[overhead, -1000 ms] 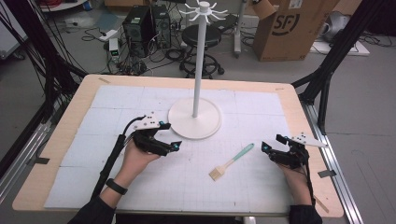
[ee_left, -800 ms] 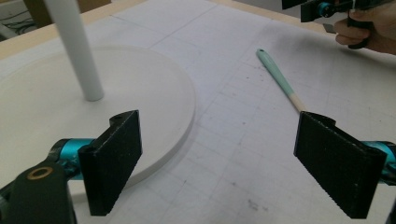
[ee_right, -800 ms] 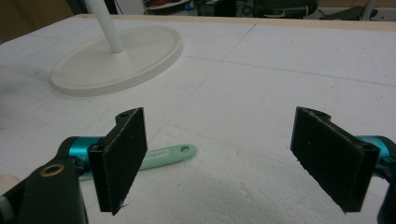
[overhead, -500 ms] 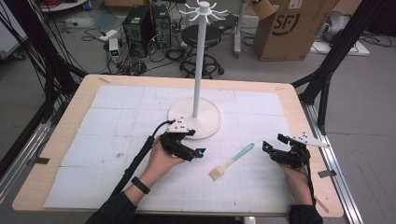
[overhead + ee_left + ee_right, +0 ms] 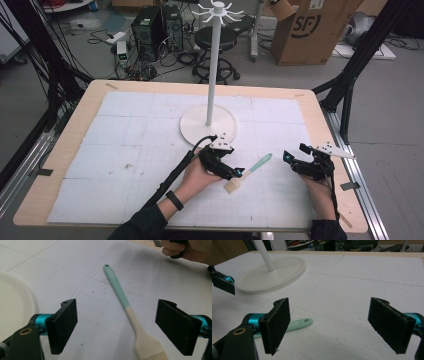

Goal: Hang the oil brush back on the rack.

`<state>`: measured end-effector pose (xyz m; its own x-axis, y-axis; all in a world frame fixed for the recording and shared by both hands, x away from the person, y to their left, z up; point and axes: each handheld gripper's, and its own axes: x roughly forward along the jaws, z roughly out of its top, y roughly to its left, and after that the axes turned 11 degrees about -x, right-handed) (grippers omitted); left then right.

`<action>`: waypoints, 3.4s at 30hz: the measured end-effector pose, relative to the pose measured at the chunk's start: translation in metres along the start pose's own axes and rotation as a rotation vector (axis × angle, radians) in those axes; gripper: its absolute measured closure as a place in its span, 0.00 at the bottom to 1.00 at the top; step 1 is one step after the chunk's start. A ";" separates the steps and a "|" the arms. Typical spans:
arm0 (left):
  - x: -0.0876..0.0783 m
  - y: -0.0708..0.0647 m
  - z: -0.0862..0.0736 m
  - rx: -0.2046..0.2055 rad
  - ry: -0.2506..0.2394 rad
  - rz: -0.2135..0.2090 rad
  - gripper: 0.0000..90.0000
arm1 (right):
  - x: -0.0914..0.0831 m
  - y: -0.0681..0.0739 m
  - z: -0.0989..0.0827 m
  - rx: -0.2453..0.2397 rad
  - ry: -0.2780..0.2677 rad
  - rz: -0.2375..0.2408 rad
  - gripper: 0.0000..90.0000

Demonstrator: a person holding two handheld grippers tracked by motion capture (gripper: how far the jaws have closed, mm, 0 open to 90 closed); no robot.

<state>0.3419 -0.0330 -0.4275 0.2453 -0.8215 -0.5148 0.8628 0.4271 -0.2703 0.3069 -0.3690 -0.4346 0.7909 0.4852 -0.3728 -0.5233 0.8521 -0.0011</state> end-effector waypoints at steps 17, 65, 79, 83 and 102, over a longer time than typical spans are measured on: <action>0.034 -0.023 -0.002 -0.001 0.070 0.066 0.55 | -0.002 -0.001 -0.001 0.012 0.000 -0.001 0.19; 0.033 -0.039 -0.011 0.013 0.133 0.195 0.86 | -0.004 -0.004 -0.002 0.027 -0.016 0.004 0.19; 0.030 -0.033 -0.015 -0.004 0.115 0.150 0.91 | -0.004 -0.006 -0.002 0.030 -0.023 0.002 0.19; 0.028 -0.031 -0.015 -0.004 0.110 0.127 0.91 | -0.004 -0.006 -0.002 0.035 -0.022 0.002 0.19; -0.055 -0.001 -0.007 -0.068 -0.077 0.067 0.91 | 0.001 -0.006 -0.004 0.039 -0.001 -0.008 0.19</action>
<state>0.3246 0.0148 -0.4046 0.3375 -0.8156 -0.4701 0.8117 0.5050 -0.2935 0.3094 -0.3742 -0.4383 0.7951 0.4790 -0.3720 -0.5045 0.8628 0.0324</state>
